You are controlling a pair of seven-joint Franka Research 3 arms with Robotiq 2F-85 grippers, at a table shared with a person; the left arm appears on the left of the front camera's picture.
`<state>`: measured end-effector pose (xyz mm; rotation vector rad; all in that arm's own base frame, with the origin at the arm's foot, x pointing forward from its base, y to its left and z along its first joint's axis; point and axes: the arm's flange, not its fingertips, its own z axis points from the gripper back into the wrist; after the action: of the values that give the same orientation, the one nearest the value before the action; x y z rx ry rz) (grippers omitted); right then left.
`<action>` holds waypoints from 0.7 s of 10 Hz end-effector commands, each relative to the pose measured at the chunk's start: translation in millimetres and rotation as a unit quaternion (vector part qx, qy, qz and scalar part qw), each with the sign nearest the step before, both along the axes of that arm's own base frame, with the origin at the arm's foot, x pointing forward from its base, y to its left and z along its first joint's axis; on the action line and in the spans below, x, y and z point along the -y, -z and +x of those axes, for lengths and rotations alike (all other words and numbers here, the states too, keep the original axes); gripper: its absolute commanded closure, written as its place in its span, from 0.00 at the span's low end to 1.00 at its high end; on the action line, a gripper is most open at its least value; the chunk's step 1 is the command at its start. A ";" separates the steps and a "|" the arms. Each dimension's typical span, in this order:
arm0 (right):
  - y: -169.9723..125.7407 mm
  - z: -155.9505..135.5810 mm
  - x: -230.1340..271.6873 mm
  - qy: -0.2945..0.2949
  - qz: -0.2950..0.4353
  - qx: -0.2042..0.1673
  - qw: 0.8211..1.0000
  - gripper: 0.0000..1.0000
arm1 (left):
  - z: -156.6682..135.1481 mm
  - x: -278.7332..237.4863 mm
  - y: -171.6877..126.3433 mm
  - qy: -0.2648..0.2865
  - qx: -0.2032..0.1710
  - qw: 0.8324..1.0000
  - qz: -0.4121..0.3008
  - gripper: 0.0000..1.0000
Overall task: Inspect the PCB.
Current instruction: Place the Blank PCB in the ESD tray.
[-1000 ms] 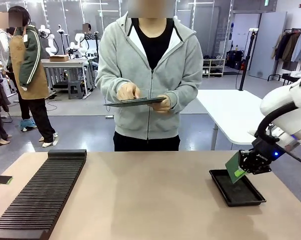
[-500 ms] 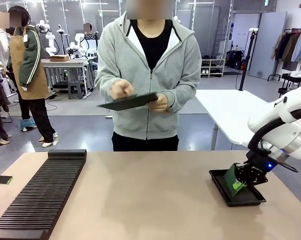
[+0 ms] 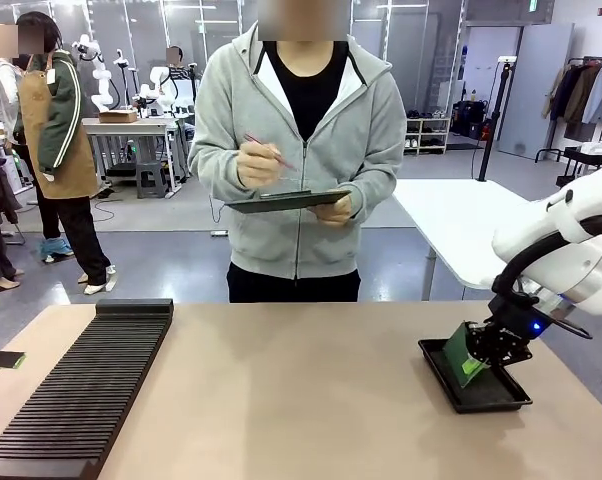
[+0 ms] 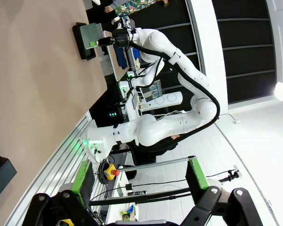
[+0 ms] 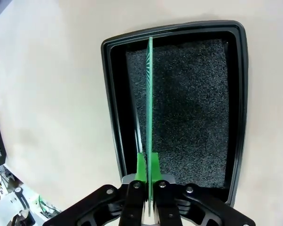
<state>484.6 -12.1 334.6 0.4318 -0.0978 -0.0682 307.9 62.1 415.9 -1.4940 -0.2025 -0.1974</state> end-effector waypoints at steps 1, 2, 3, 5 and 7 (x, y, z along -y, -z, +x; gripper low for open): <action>-0.7 -7.2 -6.5 -0.007 0.001 0.001 1.000 0.96 | 2.6 0.9 -2.6 0.001 0.004 1.000 -0.001 0.00; 0.4 -7.8 -7.7 -0.008 0.000 0.001 1.000 0.93 | 2.6 0.9 -2.6 0.001 0.004 1.000 -0.001 0.00; 0.5 -8.2 -8.1 -0.008 0.001 0.002 1.000 0.80 | 2.6 0.9 -2.6 0.001 0.004 1.000 -0.001 0.00; -1.6 -10.0 -8.5 -0.010 0.002 0.008 1.000 0.54 | 2.6 0.9 -2.6 0.001 0.004 1.000 -0.001 0.00; -0.7 -14.2 -10.1 -0.010 -0.014 0.016 1.000 0.28 | 2.6 0.9 -2.6 0.001 0.004 1.000 -0.001 0.00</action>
<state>477.1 -6.4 335.8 0.4305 -0.0977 -0.0572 307.9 62.1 415.9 -1.4940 -0.2024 -0.1975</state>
